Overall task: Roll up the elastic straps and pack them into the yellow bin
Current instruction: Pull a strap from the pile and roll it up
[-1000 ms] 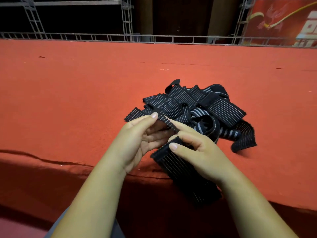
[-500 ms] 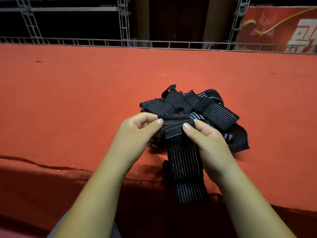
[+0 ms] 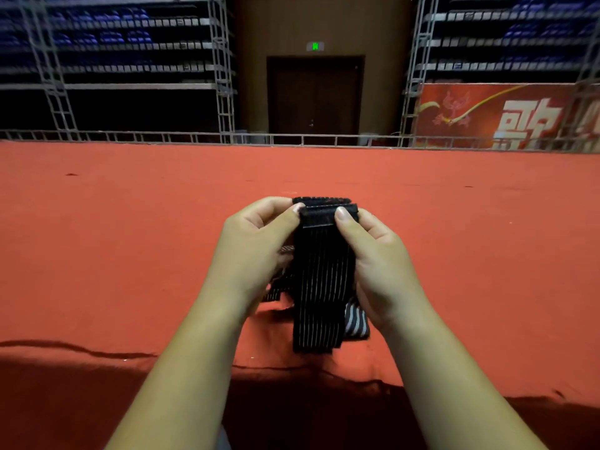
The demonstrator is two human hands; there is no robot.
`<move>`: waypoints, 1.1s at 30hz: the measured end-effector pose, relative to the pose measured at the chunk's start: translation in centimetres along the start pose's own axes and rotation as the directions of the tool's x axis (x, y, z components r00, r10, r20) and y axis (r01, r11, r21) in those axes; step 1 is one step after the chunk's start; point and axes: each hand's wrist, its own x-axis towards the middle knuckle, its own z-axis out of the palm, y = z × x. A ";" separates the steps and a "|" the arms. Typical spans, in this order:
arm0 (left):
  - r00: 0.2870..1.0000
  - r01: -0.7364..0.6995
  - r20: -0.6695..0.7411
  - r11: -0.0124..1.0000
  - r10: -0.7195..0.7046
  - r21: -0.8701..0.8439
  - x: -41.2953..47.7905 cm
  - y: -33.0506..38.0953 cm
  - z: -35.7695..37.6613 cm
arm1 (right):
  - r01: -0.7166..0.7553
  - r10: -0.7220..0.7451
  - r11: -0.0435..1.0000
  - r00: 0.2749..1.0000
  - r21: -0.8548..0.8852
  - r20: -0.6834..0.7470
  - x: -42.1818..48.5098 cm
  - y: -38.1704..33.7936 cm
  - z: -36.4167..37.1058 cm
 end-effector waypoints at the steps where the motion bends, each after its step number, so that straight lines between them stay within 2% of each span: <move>1: 1.000 -0.003 0.011 0.999 0.003 -0.035 -0.2 1.0 0.3 | -0.001 0.001 1.000 1.000 0.029 0.010 -0.2 -1.0 0.6; 8: 0.995 -0.034 0.084 0.982 0.050 -0.186 -1.5 6.7 1.5 | 0.077 -0.076 0.997 0.997 -0.021 0.029 -1.0 -6.2 3.1; 16: 0.987 -0.048 0.137 0.973 0.080 -0.228 -3.2 10.0 2.2 | 0.158 -0.163 0.982 0.986 -0.102 -0.035 -3.3 -9.4 5.3; 20: 0.987 -0.039 0.146 0.973 0.074 -0.226 -3.9 10.1 2.3 | 0.251 -0.303 0.918 0.943 -0.308 -0.135 -3.8 -9.2 5.4; 23: 0.987 -0.039 0.143 0.976 0.071 -0.215 -4.2 9.6 2.2 | 0.280 -0.356 0.883 0.923 -0.377 -0.148 -3.9 -8.5 4.9; 33: 0.989 -0.006 0.150 0.997 0.017 -0.073 -3.1 5.1 1.3 | 0.213 -0.308 0.872 0.938 -0.441 -0.157 -3.1 -4.4 2.1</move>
